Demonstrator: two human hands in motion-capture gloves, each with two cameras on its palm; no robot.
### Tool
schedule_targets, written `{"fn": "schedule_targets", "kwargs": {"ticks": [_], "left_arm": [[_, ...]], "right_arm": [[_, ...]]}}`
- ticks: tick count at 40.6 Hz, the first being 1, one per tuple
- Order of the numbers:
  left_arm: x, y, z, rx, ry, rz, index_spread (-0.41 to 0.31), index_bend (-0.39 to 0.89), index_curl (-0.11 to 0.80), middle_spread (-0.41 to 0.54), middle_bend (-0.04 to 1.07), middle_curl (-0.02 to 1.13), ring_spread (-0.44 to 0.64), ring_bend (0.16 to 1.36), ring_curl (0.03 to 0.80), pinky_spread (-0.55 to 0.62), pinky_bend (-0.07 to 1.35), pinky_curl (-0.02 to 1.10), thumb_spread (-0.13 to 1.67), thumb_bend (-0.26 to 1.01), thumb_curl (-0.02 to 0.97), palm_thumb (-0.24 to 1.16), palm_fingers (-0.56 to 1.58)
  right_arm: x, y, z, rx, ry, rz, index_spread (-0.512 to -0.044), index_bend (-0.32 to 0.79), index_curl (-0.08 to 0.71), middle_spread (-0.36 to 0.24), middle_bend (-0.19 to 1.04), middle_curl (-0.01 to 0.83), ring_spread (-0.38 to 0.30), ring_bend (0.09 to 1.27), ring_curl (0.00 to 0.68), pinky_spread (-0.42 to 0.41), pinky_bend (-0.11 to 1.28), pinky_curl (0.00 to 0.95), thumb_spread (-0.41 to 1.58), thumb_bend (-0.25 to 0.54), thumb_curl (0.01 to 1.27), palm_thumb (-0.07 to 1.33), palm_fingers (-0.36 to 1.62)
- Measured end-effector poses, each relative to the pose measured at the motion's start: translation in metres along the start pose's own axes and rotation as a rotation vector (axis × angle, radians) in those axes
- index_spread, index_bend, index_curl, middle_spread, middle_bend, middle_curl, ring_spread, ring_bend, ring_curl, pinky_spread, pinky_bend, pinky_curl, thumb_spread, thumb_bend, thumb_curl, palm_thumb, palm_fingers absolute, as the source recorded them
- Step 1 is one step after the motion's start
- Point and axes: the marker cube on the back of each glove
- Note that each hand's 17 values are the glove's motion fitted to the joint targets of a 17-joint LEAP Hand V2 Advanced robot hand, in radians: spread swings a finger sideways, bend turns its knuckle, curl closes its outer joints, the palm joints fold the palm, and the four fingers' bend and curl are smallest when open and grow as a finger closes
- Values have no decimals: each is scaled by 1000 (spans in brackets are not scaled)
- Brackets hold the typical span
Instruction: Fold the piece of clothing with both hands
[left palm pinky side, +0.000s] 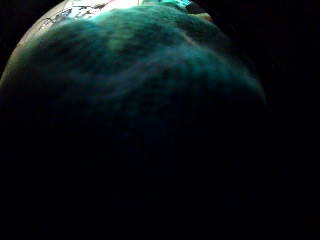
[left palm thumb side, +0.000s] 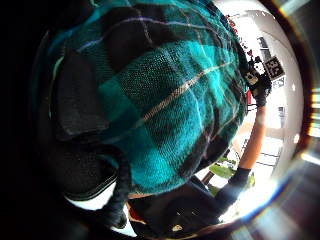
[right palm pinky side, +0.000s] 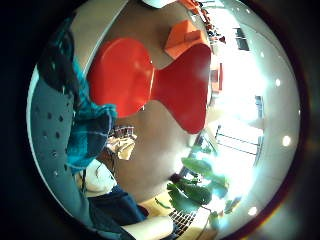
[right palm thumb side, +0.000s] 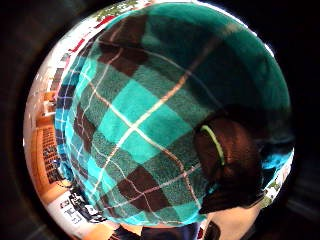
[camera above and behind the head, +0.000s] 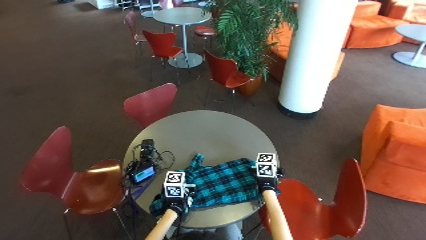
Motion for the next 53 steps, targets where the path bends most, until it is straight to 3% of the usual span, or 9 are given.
{"fn": "schedule_targets", "kwargs": {"ticks": [9, 15, 18, 23, 28, 34, 38, 46, 53], "left_arm": [[14, 11, -19, -109, 16, 18, -105, 189, 433, 8, 155, 340, 242, 370, 318, 294, 208, 320, 1535, 20, 260, 257, 379], [22, 13, -29, -115, 138, 83, -96, 174, 425, 34, 143, 327, 275, 381, 315, 320, 221, 327, 1481, -12, 265, 215, 345], [25, 2, -22, -67, 143, 101, -101, 203, 430, 37, 143, 317, 255, 398, 310, 285, 208, 321, 1450, -3, 279, 239, 410], [34, -6, -11, -26, -6, 92, -109, 210, 436, 9, 172, 324, 217, 414, 314, 261, 169, 309, 1425, 5, 300, 282, 471], [51, -30, 19, -9, -5, 139, -118, 206, 440, -20, 190, 341, 189, 409, 318, 261, 151, 294, 1420, -20, 286, 225, 477], [59, 9, -21, -91, 2, 93, -129, 197, 442, -29, 166, 344, 175, 394, 315, 247, 165, 285, 1417, -23, 268, 165, 458], [58, 9, -24, -105, 54, 83, -125, 201, 447, -18, 152, 340, 186, 386, 317, 252, 176, 290, 1420, -15, 262, 150, 418], [46, 7, -47, -120, 219, 86, -117, 186, 443, -12, 165, 333, 185, 397, 314, 233, 185, 291, 1429, -2, 257, 148, 441], [26, 10, -75, -148, 342, 73, -106, 180, 437, -15, 179, 334, 178, 406, 312, 204, 183, 293, 1454, 0, 255, 163, 480]], "right_arm": [[7, -11, -3, 106, -62, 5, -243, 165, 194, -173, 409, 490, -224, 758, 479, -304, 715, 400, 1181, 128, 444, 827, 1305], [40, -26, -1, 131, -63, 91, -260, 190, 254, -191, 427, 503, -235, 745, 476, -330, 676, 392, 1101, 117, 440, 908, 1333], [57, -31, 1, 111, -58, 131, -262, 186, 276, -196, 426, 506, -239, 742, 473, -337, 669, 392, 1076, 105, 436, 930, 1335], [77, -39, -1, 89, -100, 166, -265, 181, 306, -201, 423, 509, -242, 740, 470, -343, 663, 394, 1048, 88, 428, 965, 1337], [96, -36, -11, 77, -58, 246, -268, 178, 330, -204, 420, 511, -244, 739, 468, -346, 659, 397, 1030, 68, 422, 991, 1339], [108, -32, -33, 89, -33, 294, -269, 174, 352, -206, 419, 514, -242, 737, 468, -348, 657, 401, 1013, 47, 414, 1020, 1337], [108, -69, -33, 147, -73, 286, -270, 170, 363, -208, 421, 517, -240, 741, 469, -349, 656, 403, 1015, 38, 414, 1040, 1336], [76, -42, -128, 224, -117, 198, -265, 166, 379, -208, 423, 522, -242, 745, 471, -350, 653, 408, 1021, 10, 416, 1059, 1332], [2, 0, -201, 275, -78, 53, -262, 156, 384, -208, 418, 523, -245, 745, 469, -351, 658, 413, 982, -24, 429, 1039, 1323]]}}
